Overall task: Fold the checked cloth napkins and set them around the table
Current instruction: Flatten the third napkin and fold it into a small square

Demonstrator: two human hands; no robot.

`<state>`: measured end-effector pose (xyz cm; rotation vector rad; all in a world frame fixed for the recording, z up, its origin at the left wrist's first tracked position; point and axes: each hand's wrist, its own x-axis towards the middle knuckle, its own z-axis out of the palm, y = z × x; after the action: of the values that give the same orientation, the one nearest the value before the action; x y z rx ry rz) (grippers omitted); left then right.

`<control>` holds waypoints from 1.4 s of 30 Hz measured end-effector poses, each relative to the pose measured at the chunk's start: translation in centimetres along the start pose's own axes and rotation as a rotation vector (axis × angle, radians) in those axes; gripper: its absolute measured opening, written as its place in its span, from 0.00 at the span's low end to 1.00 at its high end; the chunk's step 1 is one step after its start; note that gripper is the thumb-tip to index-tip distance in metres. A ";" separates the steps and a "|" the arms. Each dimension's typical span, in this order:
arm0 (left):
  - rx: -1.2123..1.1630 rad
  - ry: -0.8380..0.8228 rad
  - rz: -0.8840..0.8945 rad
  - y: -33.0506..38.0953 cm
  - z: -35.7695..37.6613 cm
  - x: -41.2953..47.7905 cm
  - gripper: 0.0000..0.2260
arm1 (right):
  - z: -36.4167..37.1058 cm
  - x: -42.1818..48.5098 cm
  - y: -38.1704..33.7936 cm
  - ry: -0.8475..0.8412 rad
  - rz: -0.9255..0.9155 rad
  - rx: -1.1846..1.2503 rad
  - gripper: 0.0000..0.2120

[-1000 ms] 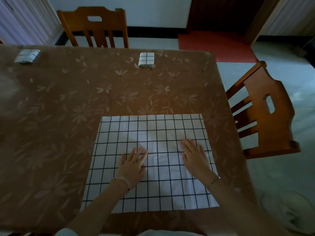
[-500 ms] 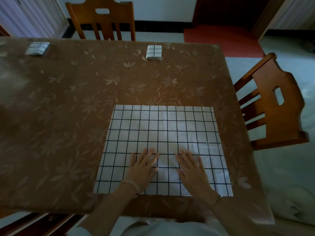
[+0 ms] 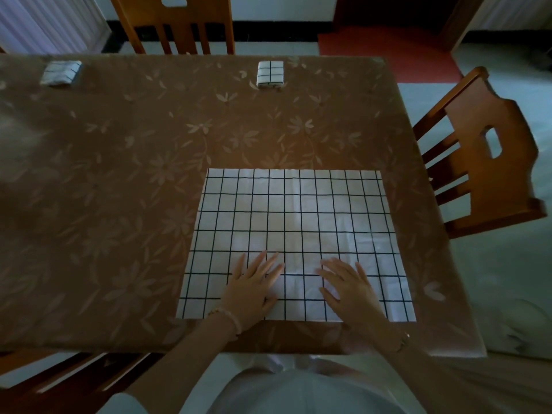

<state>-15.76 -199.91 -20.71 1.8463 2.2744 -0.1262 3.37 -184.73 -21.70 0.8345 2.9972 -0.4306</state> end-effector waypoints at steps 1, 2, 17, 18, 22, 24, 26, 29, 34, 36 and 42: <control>-0.002 0.011 0.036 0.2 0.0 -0.5 0.25 | 0.1 -0.5 -0.1 0.027 -0.048 0.030 0.18; -0.007 0.026 0.074 0.4 0.1 -1.1 0.24 | 0.1 -1.1 -0.2 0.038 -0.087 0.059 0.18; 0.031 0.104 0.192 -0.4 1.0 -1.9 0.28 | 1.1 -3.1 0.5 -0.017 -0.235 -0.035 0.27; 0.035 0.094 0.184 -0.5 0.9 -1.8 0.28 | 0.9 -2.8 0.6 -0.016 -0.229 -0.057 0.26; 0.029 0.091 0.165 -0.5 0.1 -1.1 0.28 | 0.5 -1.8 0.9 -0.039 -0.219 -0.114 0.27; 0.026 0.108 0.167 -0.3 -0.1 -0.9 0.28 | 0.4 -1.5 0.8 -0.022 -0.222 -0.103 0.28; 0.014 0.144 0.184 -0.1 -0.1 -0.9 0.24 | 0.2 -1.6 0.6 0.026 -0.230 -0.077 0.26; -0.023 0.194 0.182 0.2 -0.2 -0.9 0.20 | 0.2 -1.9 0.5 0.119 -0.228 -0.044 0.21; -0.010 0.220 0.209 0.4 -0.1 -1.0 0.12 | 0.3 -2.1 0.5 0.182 -0.225 -0.023 0.08; -0.013 0.197 0.199 0.5 -0.2 -1.0 0.14 | 0.1 -2.0 0.5 0.183 -0.221 -0.018 0.09; -0.032 0.130 0.176 0.5 -0.6 -1.1 0.16 | -0.2 -2.0 0.5 0.157 -0.230 0.001 0.07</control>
<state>-15.13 -200.69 -19.88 2.0828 2.1673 0.0595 5.38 -185.26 -21.52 0.5485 3.2542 -0.3857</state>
